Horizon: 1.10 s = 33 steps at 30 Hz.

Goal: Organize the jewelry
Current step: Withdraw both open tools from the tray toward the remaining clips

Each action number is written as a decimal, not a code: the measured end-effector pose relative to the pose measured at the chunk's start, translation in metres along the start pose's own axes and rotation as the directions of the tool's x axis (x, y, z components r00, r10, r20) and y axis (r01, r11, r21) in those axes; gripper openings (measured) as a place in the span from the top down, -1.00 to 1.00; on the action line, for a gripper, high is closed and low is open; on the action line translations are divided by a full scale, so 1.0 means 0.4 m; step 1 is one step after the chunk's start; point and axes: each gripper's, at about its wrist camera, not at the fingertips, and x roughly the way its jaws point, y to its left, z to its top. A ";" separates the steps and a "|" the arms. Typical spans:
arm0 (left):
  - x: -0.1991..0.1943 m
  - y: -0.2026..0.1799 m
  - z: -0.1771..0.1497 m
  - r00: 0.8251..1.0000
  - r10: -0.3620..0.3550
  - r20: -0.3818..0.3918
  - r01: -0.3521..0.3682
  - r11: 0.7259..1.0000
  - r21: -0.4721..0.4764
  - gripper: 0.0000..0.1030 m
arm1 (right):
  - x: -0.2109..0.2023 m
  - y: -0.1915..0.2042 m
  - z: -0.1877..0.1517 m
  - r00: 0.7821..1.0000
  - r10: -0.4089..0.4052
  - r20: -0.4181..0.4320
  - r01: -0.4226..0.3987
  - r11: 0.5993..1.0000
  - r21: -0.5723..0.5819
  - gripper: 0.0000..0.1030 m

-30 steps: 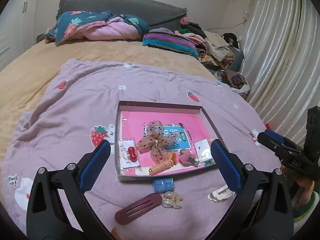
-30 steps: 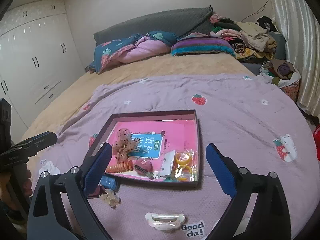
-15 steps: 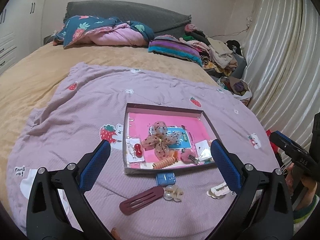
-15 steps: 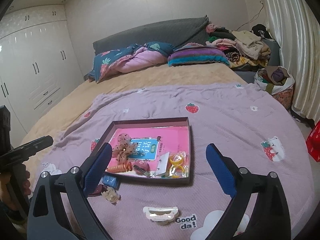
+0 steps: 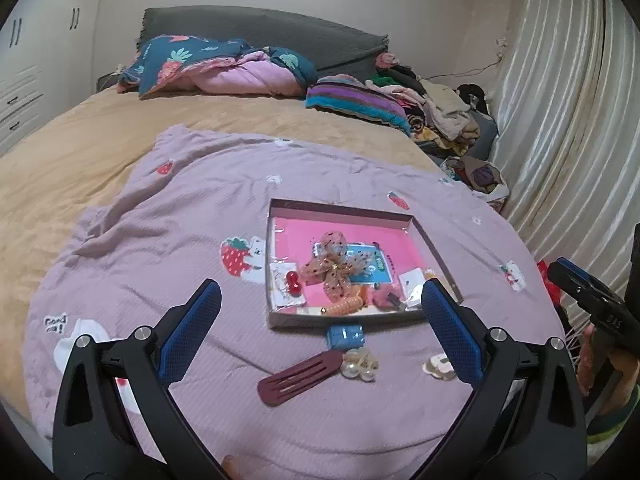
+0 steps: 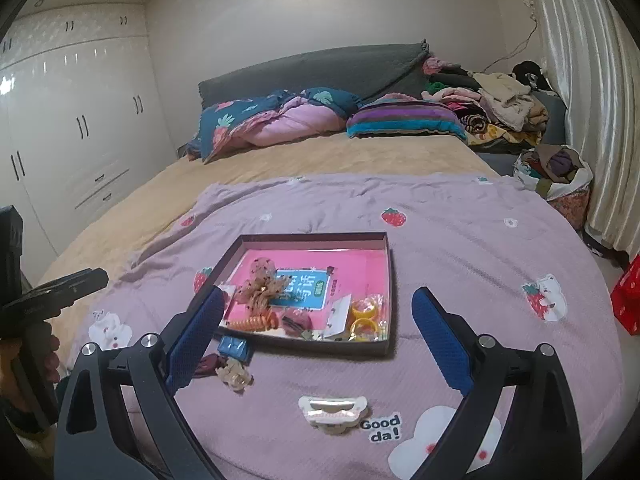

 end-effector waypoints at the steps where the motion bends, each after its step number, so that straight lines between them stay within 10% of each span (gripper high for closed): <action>1: -0.002 0.003 -0.005 1.000 0.003 -0.001 -0.003 1.000 0.001 -0.82 | -0.001 0.005 -0.003 1.000 0.002 -0.001 -0.002 1.000 -0.004 -0.83; 33: 0.002 0.057 -0.144 0.994 0.058 -0.092 -0.053 0.997 0.057 -0.82 | 0.044 0.109 -0.108 0.994 0.034 -0.101 -0.044 0.994 -0.101 -0.83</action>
